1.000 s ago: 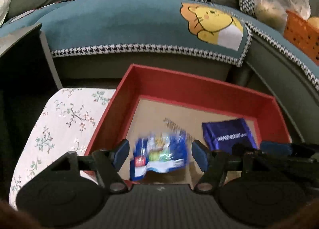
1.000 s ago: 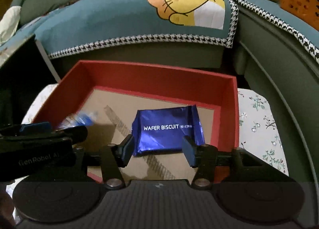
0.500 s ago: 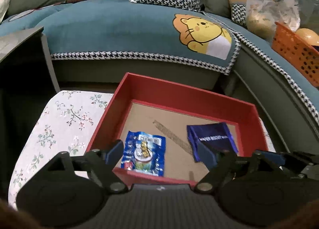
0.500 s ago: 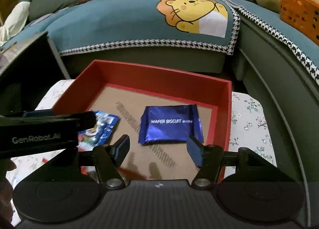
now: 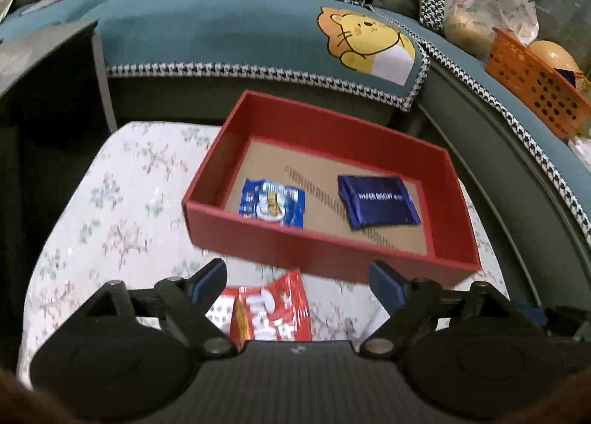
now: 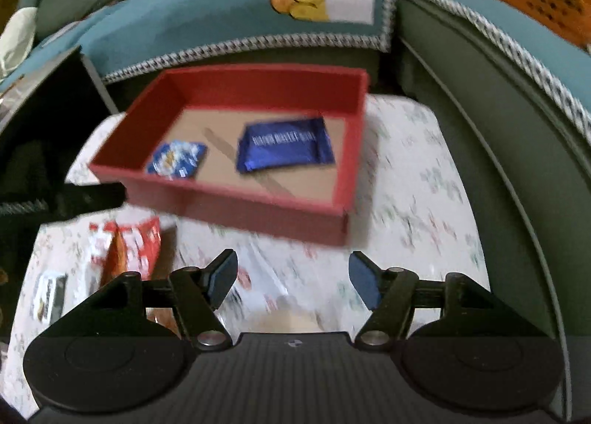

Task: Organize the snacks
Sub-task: 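Withdraw both grippers from the red box toward the remaining snacks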

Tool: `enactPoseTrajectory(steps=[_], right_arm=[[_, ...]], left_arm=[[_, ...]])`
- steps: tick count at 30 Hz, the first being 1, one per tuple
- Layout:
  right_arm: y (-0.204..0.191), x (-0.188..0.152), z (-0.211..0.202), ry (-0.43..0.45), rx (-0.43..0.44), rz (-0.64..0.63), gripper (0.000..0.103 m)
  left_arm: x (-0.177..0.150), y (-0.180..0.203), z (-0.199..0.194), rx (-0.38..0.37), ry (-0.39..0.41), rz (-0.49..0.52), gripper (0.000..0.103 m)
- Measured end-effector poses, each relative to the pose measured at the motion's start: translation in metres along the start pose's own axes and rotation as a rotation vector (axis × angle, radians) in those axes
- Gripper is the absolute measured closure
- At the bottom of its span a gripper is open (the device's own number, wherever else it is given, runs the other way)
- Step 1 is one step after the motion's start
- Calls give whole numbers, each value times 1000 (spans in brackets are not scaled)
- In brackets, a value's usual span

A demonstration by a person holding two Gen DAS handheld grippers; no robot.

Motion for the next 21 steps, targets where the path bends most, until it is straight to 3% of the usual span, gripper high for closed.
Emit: enactPoseTrajectory(steps=[11,16,21], right_arm=[[24,-37,-15,-65,54,92,25],[16,-37,4,-110,87,74,21],[14,-44,32,-176,63,37,17]], left_arm=[[-23,-2,-27,-43,-1,-9,10],[-32,-8,-34,-55,-9,-18,10],[-40,-28,-44,-27,-8,-18,10]])
Point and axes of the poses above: each gripper's, at about its wrist camera, not at the fingertips, and z roughly the way its jaws point, y to its right, x to its top, the point moved 5 cm from there along z, roughly the way its jaws point, and after that the axes turned 13 degrees about z, right-handed, at the moved point
